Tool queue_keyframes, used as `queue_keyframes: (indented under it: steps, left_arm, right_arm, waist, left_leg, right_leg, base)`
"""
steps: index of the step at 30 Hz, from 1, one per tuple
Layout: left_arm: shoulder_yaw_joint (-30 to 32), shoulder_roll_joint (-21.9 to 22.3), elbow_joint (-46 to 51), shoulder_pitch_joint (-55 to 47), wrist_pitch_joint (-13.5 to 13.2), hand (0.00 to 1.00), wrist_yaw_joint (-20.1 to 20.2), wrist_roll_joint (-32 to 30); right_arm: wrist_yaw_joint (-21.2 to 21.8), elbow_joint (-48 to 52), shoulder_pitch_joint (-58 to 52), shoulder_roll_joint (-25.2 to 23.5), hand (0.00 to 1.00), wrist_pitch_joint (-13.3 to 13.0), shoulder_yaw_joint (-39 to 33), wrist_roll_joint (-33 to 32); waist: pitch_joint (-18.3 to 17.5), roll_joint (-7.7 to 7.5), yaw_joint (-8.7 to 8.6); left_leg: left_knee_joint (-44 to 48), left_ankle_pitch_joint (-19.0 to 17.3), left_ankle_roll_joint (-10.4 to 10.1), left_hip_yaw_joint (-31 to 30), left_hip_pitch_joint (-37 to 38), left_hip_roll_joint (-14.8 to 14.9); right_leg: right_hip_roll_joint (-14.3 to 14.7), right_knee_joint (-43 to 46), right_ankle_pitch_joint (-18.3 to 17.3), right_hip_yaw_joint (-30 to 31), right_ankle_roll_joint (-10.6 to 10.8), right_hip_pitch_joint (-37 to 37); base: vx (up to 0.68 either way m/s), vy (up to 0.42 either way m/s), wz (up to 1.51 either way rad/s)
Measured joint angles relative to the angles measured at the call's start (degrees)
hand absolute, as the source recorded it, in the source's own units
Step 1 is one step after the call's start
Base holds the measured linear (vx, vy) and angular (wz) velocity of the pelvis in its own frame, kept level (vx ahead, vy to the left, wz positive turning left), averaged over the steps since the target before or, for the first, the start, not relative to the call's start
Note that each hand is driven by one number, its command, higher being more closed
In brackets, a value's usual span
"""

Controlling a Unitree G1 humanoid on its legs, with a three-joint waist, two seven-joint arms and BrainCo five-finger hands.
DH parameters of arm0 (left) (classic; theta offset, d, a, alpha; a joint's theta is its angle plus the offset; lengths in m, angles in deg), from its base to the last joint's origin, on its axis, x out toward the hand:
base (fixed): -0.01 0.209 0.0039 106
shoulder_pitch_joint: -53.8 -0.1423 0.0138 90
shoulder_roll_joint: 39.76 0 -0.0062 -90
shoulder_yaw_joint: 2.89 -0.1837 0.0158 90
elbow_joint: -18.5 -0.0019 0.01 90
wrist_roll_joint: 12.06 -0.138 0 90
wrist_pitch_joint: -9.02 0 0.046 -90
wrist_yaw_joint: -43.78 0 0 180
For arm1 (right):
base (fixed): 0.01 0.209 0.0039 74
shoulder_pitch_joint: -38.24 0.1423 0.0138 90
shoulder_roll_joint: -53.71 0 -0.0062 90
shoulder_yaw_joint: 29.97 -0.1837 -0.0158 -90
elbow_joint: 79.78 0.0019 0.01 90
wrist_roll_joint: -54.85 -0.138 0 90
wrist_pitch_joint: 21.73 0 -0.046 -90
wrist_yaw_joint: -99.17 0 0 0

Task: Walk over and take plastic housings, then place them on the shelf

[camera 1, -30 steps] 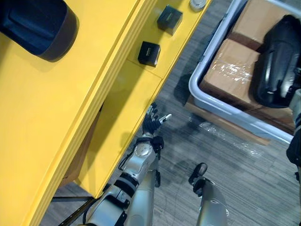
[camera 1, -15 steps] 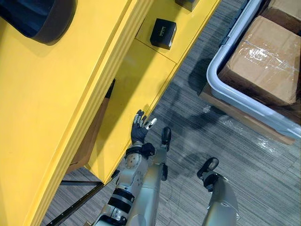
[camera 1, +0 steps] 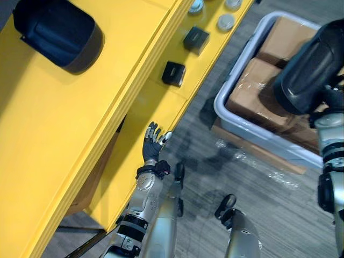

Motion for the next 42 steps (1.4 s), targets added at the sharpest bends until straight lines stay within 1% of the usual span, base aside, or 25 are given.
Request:
queue_keyframes:
  steps: [1, 2, 3, 4, 5, 7, 9, 11, 13, 16, 18, 21, 23, 27, 29, 31, 33, 36, 37, 40, 41, 42]
  left_arm:
    - [-0.2, -0.3, 0.1, 0.6, -0.1, 0.0, 0.0, 1.0]
    - [-1.1, -0.9, 0.1, 1.5, -0.3, 0.0, 0.1, 2.2]
    - [-1.5, -1.3, 0.1, 1.9, -0.5, 0.0, 0.1, 2.5]
    - [-2.4, -2.3, 0.0, 2.9, -0.6, 0.0, 0.3, 3.4]
    - [-3.0, -2.6, 0.0, 3.4, -0.6, 0.0, 0.3, 3.5]
    - [-5.3, -3.3, -0.2, 5.5, -0.5, 0.0, 1.2, 5.4]
    - [-6.8, -3.2, -0.9, 7.3, -0.5, 0.0, 1.6, 6.8]
    - [-7.0, -3.1, -1.7, 8.8, -0.4, 0.0, 2.1, 8.0]
    - [-7.0, -3.3, -2.7, 10.2, -0.4, 0.0, 2.3, 9.3]
    - [-7.4, -3.4, -3.4, 11.3, -0.3, 0.0, 2.5, 11.3]
    - [-8.3, -3.5, -4.8, 12.5, -0.1, 0.0, 2.6, 13.0]
    - [-9.5, -3.7, -5.4, 13.5, 0.8, 0.0, 4.1, 17.0]
    - [-10.5, -3.9, -6.5, 14.7, 1.1, 0.0, 5.0, 19.3]
    - [-11.8, -4.2, -7.8, 15.5, 2.0, 0.0, 5.4, 22.5]
    - [-13.8, -4.5, -8.7, 16.2, 2.5, 0.0, 6.3, 23.6]
    - [-16.0, -5.1, -9.1, 17.0, 3.3, 0.0, 7.3, 24.7]
    - [-17.4, -5.4, -9.2, 17.5, 3.8, 0.0, 7.5, 25.5]
    - [-18.8, -6.3, -10.3, 17.7, 4.1, 0.0, 7.6, 25.9]
    - [-20.0, -6.6, -10.6, 17.7, 4.3, 0.0, 7.6, 25.8]
    - [-20.6, -6.9, -11.9, 18.0, 4.8, 0.0, 7.3, 25.6]
    - [-21.2, -7.0, -12.9, 18.6, 5.1, 1.0, 7.0, 24.7]
    - [-21.6, -7.0, -13.5, 19.0, 5.1, 1.0, 6.9, 24.3]
  right_arm:
    - [-0.2, 2.9, -0.7, -0.2, 1.0, -0.1, 1.2, 1.8]
    - [-0.7, 5.7, -1.5, -0.7, 1.0, -0.1, 1.4, 3.2]
    - [-0.8, 6.7, -1.7, -1.1, 1.0, -0.1, 1.4, 3.6]
    - [-1.2, 8.2, -2.2, -2.0, 1.0, -0.2, 1.4, 5.2]
    - [-1.5, 9.0, -2.5, -2.4, 1.0, -0.2, 1.4, 5.5]
    - [-1.5, 12.3, -4.6, -3.5, 1.0, -0.2, 1.4, 8.0]
    - [-1.5, 14.7, -6.4, -4.3, 1.0, -0.1, 1.4, 10.1]
    - [-1.3, 17.5, -8.4, -5.1, 1.0, -0.1, 1.5, 12.0]
    - [-1.2, 21.9, -12.2, -5.4, 1.0, -0.1, 2.6, 13.7]
    - [-0.6, 26.8, -15.9, -5.8, 1.0, -0.4, 4.5, 16.7]
    - [0.0, 29.9, -17.9, -5.9, 1.0, -0.8, 6.5, 17.4]
    - [1.2, 34.0, -20.5, -6.4, 1.0, -2.8, 8.8, 20.8]
    - [1.7, 35.0, -21.9, -6.4, 1.0, -3.9, 10.3, 21.3]
    - [3.0, 35.0, -22.5, -6.4, 1.0, -4.2, 12.7, 22.2]
    - [3.3, 35.1, -23.6, -6.4, 1.0, -4.8, 12.8, 23.0]
    - [3.8, 36.0, -24.3, -6.4, 1.0, -5.1, 15.4, 23.1]
    - [4.1, 36.7, -24.7, -6.4, 1.0, -5.4, 17.6, 23.2]
    - [4.3, 36.7, -25.5, -6.1, 1.0, -5.4, 18.5, 23.2]
    - [4.4, 36.7, -26.1, -6.1, 1.0, -5.4, 18.6, 23.3]
    - [4.4, 36.7, -26.6, -6.1, 1.0, -5.3, 19.7, 23.7]
    - [4.3, 36.7, -26.8, -6.1, 1.0, -5.2, 20.0, 24.3]
    - [4.3, 36.7, -26.8, -6.1, 1.0, -5.2, 20.1, 24.3]
  waist:
    - [-0.1, -0.77, -0.1]
    - [-0.4, -1.48, -0.62]
    - [-0.6, -1.91, -1.06]
    - [-1.0, -2.8, -1.84]
    - [-1.4, -3.26, -2.22]
    - [-2.8, -4.95, -2.9]
    - [-3.3, -5.52, -3.41]
    - [-4.3, -5.58, -4.32]
    - [-6.0, -5.72, -5.09]
    - [-8.3, -5.78, -5.36]
    - [-9.7, -5.79, -5.25]
    - [-11.7, -5.8, -5.42]
    - [-13.1, -5.79, -5.38]
    - [-14.3, -5.77, -5.5]
    - [-14.7, -5.74, -5.4]
    - [-15.6, -5.75, -5.25]
    - [-16.1, -5.75, -5.2]
    - [-16.9, -5.71, -5.02]
    - [-17.4, -5.72, -4.58]
    - [-18.3, -5.69, -4.04]
    - [-18.4, -5.68, -3.93]
    - [-18.4, -5.68, -3.82]
  left_leg:
    - [-0.6, -0.1, -0.2, 0.7, 2.1, 0.4]
    - [-1.5, -0.1, -0.2, 1.1, 4.0, 0.8]
    - [-1.9, -0.1, -0.2, 1.3, 4.8, 0.9]
    - [-2.8, -0.1, -0.2, 1.8, 6.3, 1.2]
    - [-3.3, -0.1, -0.2, 2.1, 6.8, 1.3]
    - [-4.9, -0.1, -0.2, 3.7, 8.7, 1.7]
    - [-5.9, 0.0, -0.3, 4.8, 10.7, 1.8]
    - [-6.6, 0.0, -0.3, 5.4, 12.0, 1.5]
    - [-8.0, 0.0, -0.3, 5.8, 13.7, 1.4]
    - [-8.6, -0.4, -0.7, 5.8, 15.4, 1.5]
    - [-8.6, -0.5, -0.9, 5.9, 16.1, 1.6]
    - [-8.6, -0.7, -1.2, 5.9, 16.9, 1.6]
    - [-8.6, -0.8, -1.2, 6.0, 16.9, 1.6]
    - [-8.7, -0.8, -1.2, 6.0, 17.4, 1.6]
    - [-8.7, -0.9, -1.4, 5.8, 17.9, 1.6]
    - [-8.9, -1.4, -1.7, 5.8, 17.9, 1.8]
    - [-8.9, -1.4, -1.8, 5.7, 17.8, 1.8]
    - [-8.9, -1.4, -1.7, 5.4, 17.8, 1.8]
    - [-8.9, -1.4, -1.7, 5.3, 17.6, 1.6]
    - [-8.8, -1.3, -1.7, 4.8, 17.2, 1.5]
    - [-8.7, -1.2, -1.5, 4.3, 17.1, 1.5]
    - [-8.7, -1.2, -1.5, 4.2, 17.1, 1.5]
  right_leg:
    - [0.5, -0.8, 0.2, 0.7, -0.1, 1.6]
    - [1.0, -1.5, 0.3, 0.9, -0.2, 3.1]
    - [1.2, -1.8, 0.4, 1.0, -0.2, 3.7]
    - [1.5, -2.5, 0.5, 1.3, -0.3, 4.7]
    - [1.7, -2.9, 0.6, 1.5, -0.3, 5.0]
    - [2.4, -4.4, 1.4, 3.0, -0.2, 5.7]
    - [2.7, -5.7, 2.2, 4.0, 0.1, 7.1]
    - [2.9, -7.2, 2.8, 4.2, 0.6, 8.4]
    - [3.0, -8.6, 3.2, 4.2, 0.9, 10.0]
    - [3.3, -9.5, 3.3, 4.1, 0.9, 11.9]
    - [3.6, -10.6, 3.3, 4.1, 0.9, 13.1]
    - [3.9, -12.0, 3.3, 4.0, 0.9, 14.5]
    - [4.2, -13.0, 3.6, 4.0, 0.9, 14.9]
    - [4.6, -14.6, 4.4, 4.0, 0.9, 16.1]
    - [4.9, -15.8, 4.9, 3.9, 1.0, 17.1]
    - [5.3, -17.3, 5.8, 3.9, 1.1, 17.7]
    - [5.6, -18.8, 6.5, 3.9, 1.1, 18.1]
    - [5.8, -20.0, 7.2, 3.6, 1.3, 18.8]
    - [5.8, -20.2, 7.2, 3.4, 1.3, 18.8]
    - [6.0, -20.6, 7.2, 2.7, 1.3, 18.9]
    - [6.1, -20.7, 7.2, 2.2, 1.3, 19.1]
    - [6.2, -20.7, 7.2, 2.1, 1.3, 19.3]
  base:
    - [0.01, -0.147, -0.28]
    - [0.02, -0.134, -0.25]
    - [0.02, -0.096, -0.2]
    - [0.03, -0.056, -0.16]
    - [0.04, -0.056, -0.26]
    - [0.06, -0.047, -0.33]
    - [0.07, -0.033, -0.3]
    - [0.08, -0.016, -0.14]
    - [0.1, 0.003, 0.0]
    - [0.08, -0.014, 0.02]
    - [0.04, -0.022, 0.01]
    - [0.01, -0.009, 0.0]
    - [0.0, 0.0, 0.0]
    - [-0.01, -0.003, -0.02]
    - [-0.02, -0.001, 0.01]
    - [-0.03, 0.002, -0.04]
    - [-0.01, 0.001, -0.02]
    - [0.0, 0.0, 0.04]
    - [0.01, 0.001, 0.06]
    - [0.02, -0.012, 0.1]
    - [0.02, -0.025, 0.18]
    - [0.01, -0.017, 0.18]
